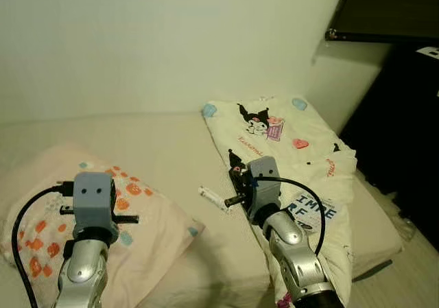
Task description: Clean up the room
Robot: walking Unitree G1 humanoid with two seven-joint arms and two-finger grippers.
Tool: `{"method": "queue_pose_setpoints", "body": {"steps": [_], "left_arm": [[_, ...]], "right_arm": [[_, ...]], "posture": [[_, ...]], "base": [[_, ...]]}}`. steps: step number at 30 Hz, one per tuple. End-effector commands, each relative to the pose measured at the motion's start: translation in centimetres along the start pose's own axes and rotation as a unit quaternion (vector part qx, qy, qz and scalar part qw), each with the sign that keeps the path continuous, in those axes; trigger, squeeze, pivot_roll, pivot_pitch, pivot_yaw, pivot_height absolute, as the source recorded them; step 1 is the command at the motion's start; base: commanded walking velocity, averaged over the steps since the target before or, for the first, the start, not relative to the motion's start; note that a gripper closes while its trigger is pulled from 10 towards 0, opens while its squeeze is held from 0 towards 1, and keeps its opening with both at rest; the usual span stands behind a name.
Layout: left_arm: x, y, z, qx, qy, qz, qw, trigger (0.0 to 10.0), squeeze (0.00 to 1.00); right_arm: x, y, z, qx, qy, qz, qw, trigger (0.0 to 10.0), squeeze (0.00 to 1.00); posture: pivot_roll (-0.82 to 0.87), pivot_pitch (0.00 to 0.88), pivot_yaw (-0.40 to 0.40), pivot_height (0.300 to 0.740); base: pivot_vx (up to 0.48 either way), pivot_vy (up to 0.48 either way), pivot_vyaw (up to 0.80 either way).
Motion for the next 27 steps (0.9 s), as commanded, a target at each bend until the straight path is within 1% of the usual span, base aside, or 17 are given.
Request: {"method": "queue_pose_setpoints", "body": {"steps": [1, 2, 4, 7, 8, 12, 16, 19, 23, 27], "left_arm": [[-1.1, -0.3, -0.2, -0.007, -0.004, 0.023, 1.0, 10.0, 0.0], [-1.4, -0.3, 0.1, 0.002, 0.003, 0.033, 0.999, 10.0, 0.0], [-1.4, -0.3, 0.2, 0.005, 0.003, 0.032, 0.999, 10.0, 0.0], [-1.4, -0.3, 0.2, 0.007, -0.008, 0.032, 0.999, 10.0, 0.0], [-1.5, -0.3, 0.0, 0.003, -0.012, 0.031, 0.999, 10.0, 0.0], [-1.5, -0.2, -0.6, -0.006, -0.009, 0.033, 0.999, 10.0, 0.0], [-1.6, -0.2, -0.7, -0.007, -0.011, 0.033, 0.999, 10.0, 0.0], [-1.6, -0.2, -1.0, -0.016, 0.003, 0.036, 0.999, 10.0, 0.0], [-1.6, -0.1, -1.1, -0.02, 0.005, 0.038, 0.999, 10.0, 0.0], [-1.4, 0.0, -1.6, -0.033, 0.003, 0.036, 0.999, 10.0, 0.0]], "right_arm": [[-1.2, -0.1, -0.4, -0.017, 0.009, 0.027, 0.999, 10.0, 0.0], [-1.3, -0.1, -0.6, -0.025, 0.009, 0.03, 0.999, 10.0, 0.0], [-1.4, -0.1, -0.7, -0.026, 0.01, 0.03, 0.999, 10.0, 0.0], [-1.4, 0.0, -0.7, -0.027, 0.017, 0.033, 0.999, 10.0, 0.0], [-1.4, 0.0, -0.9, -0.035, 0.028, 0.035, 0.998, 10.0, 0.0], [-1.5, 0.1, -1.1, -0.035, 0.02, 0.04, 0.998, 10.0, 0.0], [-1.5, 0.0, -1.2, -0.034, 0.019, 0.041, 0.998, 10.0, 0.0], [-1.4, 0.0, -1.2, -0.035, 0.016, 0.04, 0.998, 10.0, 0.0], [-1.3, 0.1, -1.2, -0.035, 0.016, 0.038, 0.999, 10.0, 0.0], [-1.2, 0.1, -1.2, -0.034, 0.017, 0.037, 0.999, 10.0, 0.0]], "posture": [[0.0, 0.032, -0.116, 0.74], [0.0, 0.034, -0.115, 0.74], [0.0, 0.034, -0.115, 0.74], [-0.01, 0.039, -0.112, 0.74], [-0.01, 0.039, -0.113, 0.74], [-0.01, 0.045, -0.116, 0.74], [-0.01, 0.045, -0.116, 0.74], [-0.01, 0.051, -0.111, 0.74], [-0.01, 0.054, -0.109, 0.74], [-0.01, 0.059, -0.104, 0.74]], "base": [[0.0, 0.0, 0.0], [0.0, 0.0, 0.0], [0.0, 0.0, 0.0], [0.0, 0.0, 0.0], [0.0, 0.0, 0.0], [0.0, 0.0, 0.0], [0.0, 0.0, 0.0], [0.0, 0.0, 0.8], [0.0, 0.0, 0.8], [0.0, 0.0, 0.8]]}}
Point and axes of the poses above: a point about 5 cm out from each wrist's last joint towards the gripper, its own y axis pointing out of the wrist towards the gripper, its own x axis along the axis of the wrist's last joint, z = x × y, the point moved 4 cm from there along y, pointing out of the wrist towards the gripper, and after that the axes turned 6 degrees about -y, right-handed, at the moved point
